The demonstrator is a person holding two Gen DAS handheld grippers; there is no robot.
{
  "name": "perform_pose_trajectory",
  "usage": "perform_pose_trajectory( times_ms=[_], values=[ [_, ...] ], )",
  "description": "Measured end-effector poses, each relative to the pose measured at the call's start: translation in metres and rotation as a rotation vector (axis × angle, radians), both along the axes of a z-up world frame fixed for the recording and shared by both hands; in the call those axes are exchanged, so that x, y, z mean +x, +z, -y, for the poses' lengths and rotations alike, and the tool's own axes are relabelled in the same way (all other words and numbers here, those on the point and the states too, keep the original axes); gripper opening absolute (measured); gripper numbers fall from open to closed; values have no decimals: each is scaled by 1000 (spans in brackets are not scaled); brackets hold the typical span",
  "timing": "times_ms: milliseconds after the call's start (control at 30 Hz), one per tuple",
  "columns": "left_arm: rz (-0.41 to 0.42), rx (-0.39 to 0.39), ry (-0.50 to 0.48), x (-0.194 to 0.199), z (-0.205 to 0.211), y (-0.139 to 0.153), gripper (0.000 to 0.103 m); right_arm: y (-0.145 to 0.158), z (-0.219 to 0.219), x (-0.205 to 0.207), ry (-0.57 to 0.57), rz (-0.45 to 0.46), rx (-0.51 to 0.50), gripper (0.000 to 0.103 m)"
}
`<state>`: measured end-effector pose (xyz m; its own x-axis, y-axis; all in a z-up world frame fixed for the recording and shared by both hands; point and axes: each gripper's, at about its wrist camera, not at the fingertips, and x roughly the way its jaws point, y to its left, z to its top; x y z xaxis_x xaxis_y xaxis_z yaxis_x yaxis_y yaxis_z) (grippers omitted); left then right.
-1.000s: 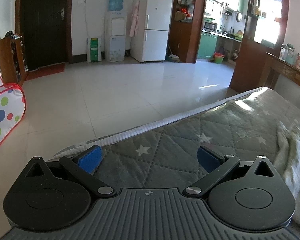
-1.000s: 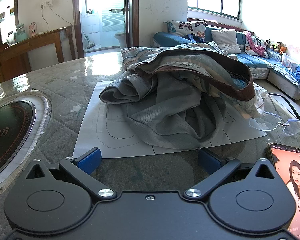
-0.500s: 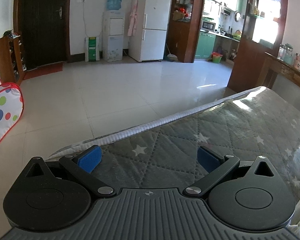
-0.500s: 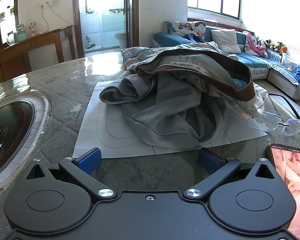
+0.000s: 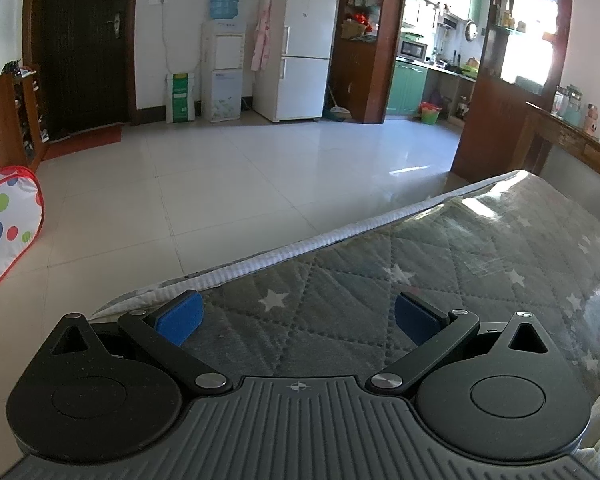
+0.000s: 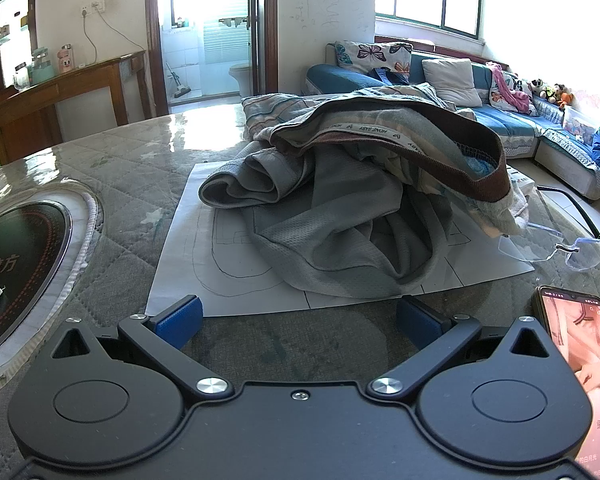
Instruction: Fold clothes
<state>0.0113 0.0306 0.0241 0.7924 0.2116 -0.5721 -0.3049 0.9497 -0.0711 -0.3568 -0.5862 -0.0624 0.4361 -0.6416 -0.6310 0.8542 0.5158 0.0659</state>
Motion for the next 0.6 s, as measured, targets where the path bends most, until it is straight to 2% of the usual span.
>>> perform_pose_trajectory(
  times_ms=[600],
  values=[
    [-2,-9,-28,-5,-1,-5,103,0,0,0,0,0,0,103]
  ],
)
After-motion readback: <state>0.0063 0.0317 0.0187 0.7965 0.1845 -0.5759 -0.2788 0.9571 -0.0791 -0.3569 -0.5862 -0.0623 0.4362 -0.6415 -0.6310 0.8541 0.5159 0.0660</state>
